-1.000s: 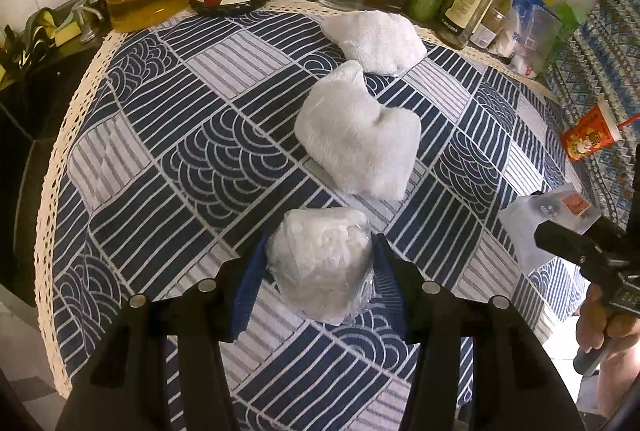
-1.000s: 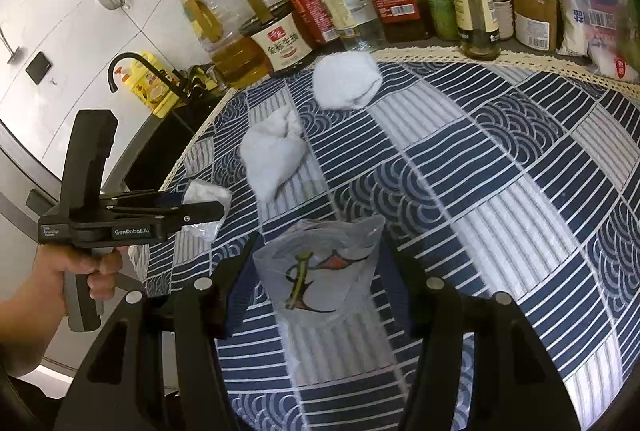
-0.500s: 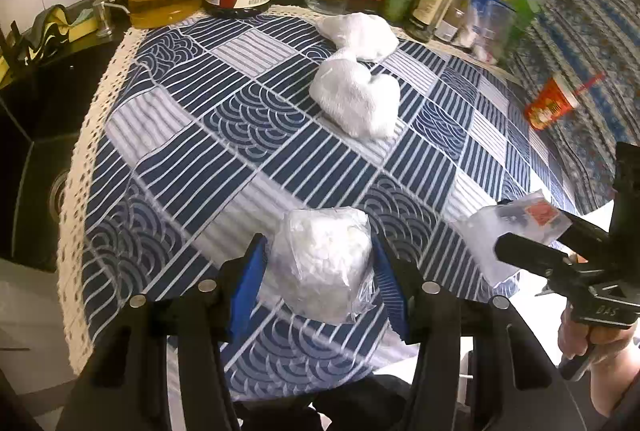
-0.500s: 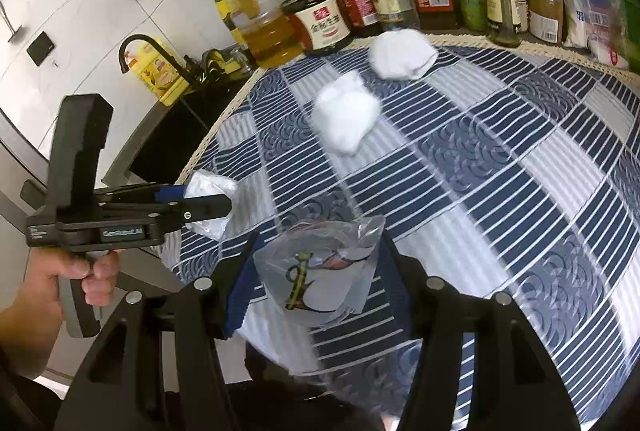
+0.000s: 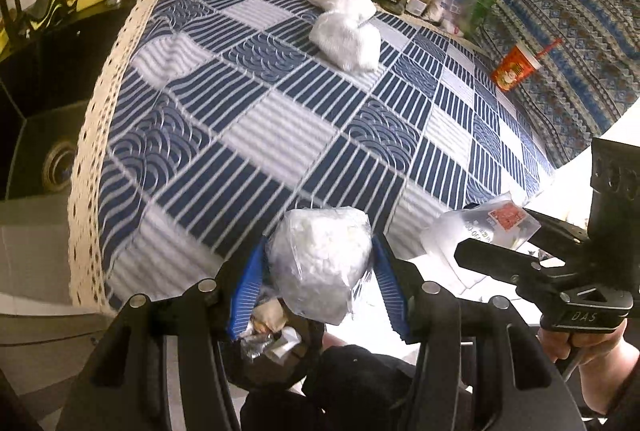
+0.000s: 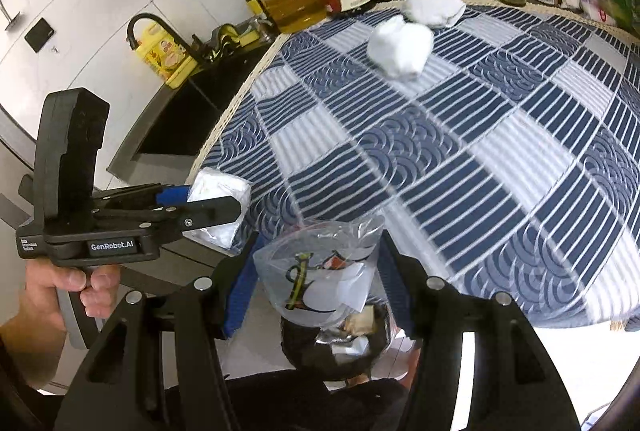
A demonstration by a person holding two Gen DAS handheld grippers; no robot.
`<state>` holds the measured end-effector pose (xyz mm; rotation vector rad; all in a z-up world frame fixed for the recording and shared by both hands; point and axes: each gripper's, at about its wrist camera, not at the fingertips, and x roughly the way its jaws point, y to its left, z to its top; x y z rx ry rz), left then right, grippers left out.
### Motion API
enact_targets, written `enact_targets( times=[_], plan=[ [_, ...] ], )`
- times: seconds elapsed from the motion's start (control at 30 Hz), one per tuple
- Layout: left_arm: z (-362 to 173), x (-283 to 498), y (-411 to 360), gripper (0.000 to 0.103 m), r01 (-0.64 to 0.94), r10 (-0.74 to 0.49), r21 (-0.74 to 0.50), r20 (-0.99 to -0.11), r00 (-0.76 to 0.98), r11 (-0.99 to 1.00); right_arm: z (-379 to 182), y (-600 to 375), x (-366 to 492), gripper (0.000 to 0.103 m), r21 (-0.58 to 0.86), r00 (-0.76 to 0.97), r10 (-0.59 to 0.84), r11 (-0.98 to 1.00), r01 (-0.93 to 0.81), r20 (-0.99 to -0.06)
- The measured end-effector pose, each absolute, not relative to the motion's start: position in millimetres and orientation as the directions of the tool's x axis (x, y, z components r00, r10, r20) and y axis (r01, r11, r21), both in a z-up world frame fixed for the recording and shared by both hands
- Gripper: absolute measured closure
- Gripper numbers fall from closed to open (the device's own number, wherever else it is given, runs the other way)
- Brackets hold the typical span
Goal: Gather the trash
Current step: 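Carry both held bags down into the black bin and open both tools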
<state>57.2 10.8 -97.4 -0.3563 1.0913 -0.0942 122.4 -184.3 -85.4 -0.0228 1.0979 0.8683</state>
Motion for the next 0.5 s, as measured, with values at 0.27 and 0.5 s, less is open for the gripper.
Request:
enact_targets(
  times=[0.27, 0.5],
  plan=[
    [-112.9, 19.5, 10.1, 0.052, -0.078, -0.276, -0.340, -0.861, 0.427, 0.937, -103.7, -175.1, 85.1, 0.046, 0.407, 0.128, 0.585, 0.688, -0.601, -0.801],
    [-136.4, -4.8, 16.8, 0.052, -0.116, -0.289, -0.358, -0.873, 0.392, 0.926, -124.7, -167.4, 62.0, 0.046, 0.409, 0.080, 0.558, 0.691, -0.596, -0.826]
  ],
)
